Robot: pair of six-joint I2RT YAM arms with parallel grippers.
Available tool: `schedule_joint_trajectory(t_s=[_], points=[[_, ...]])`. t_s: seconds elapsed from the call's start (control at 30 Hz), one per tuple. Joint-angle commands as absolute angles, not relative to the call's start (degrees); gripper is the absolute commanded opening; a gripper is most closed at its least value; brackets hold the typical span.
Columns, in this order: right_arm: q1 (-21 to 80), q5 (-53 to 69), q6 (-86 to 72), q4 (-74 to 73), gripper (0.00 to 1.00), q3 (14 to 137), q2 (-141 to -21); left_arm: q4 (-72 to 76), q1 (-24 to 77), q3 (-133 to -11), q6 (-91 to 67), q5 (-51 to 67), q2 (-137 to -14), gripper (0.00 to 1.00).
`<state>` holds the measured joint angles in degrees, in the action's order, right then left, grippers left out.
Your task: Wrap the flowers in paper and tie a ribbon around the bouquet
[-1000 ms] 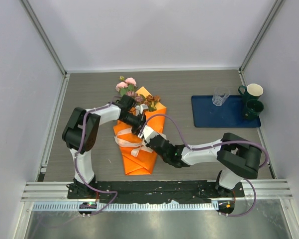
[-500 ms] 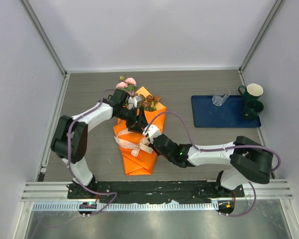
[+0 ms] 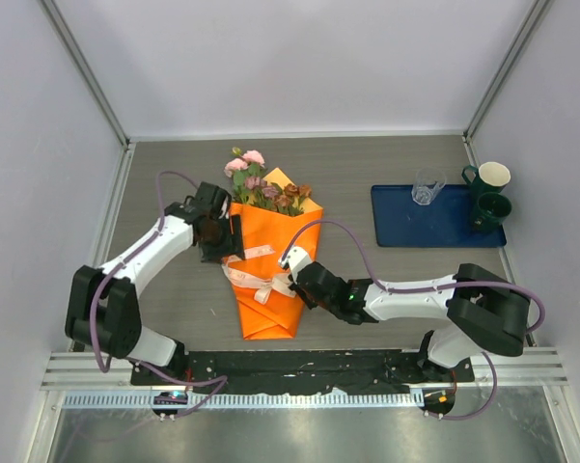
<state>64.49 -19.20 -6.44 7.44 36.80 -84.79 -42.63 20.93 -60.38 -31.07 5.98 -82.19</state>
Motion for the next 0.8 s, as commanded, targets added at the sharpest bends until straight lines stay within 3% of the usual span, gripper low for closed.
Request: schedule_joint_trajectory(t_s=[0.0, 0.2, 0.3, 0.4, 0.43, 0.47, 0.77], points=[[64.25, -18.37, -8.35, 8.26, 0.0, 38.5, -83.85, -45.36, 20.83, -58.36, -31.64, -1.76, -85.59, 0.67], [63.46, -17.93, -8.44, 7.04, 0.0, 39.11, -83.06, -43.51, 20.92, -59.85, -32.52, -2.73, -89.73, 0.61], [62.76, -17.4, -8.79, 5.2, 0.0, 40.33, -82.44, -41.59, 20.83, -60.03, -32.52, -2.99, -90.88, 0.44], [61.79, -16.27, -9.23, 1.95, 0.0, 43.49, -82.44, -40.6, 20.22, -60.38, -32.52, -2.55, -91.58, 0.19], [61.35, -15.91, -9.32, 0.8, 0.0, 44.72, -82.7, -41.04, 20.13, -60.64, -32.95, -4.38, -90.97, 0.05], [61.09, -16.0, -9.58, -1.12, 0.0, 46.13, -83.14, -41.31, 20.13, -60.82, -33.39, -5.61, -89.92, 0.0], [57.4, -7.65, -16.16, -33.53, 0.0, 70.04, -90.87, -47.27, 19.95, -61.08, -42.52, -20.28, -77.35, 0.0]])
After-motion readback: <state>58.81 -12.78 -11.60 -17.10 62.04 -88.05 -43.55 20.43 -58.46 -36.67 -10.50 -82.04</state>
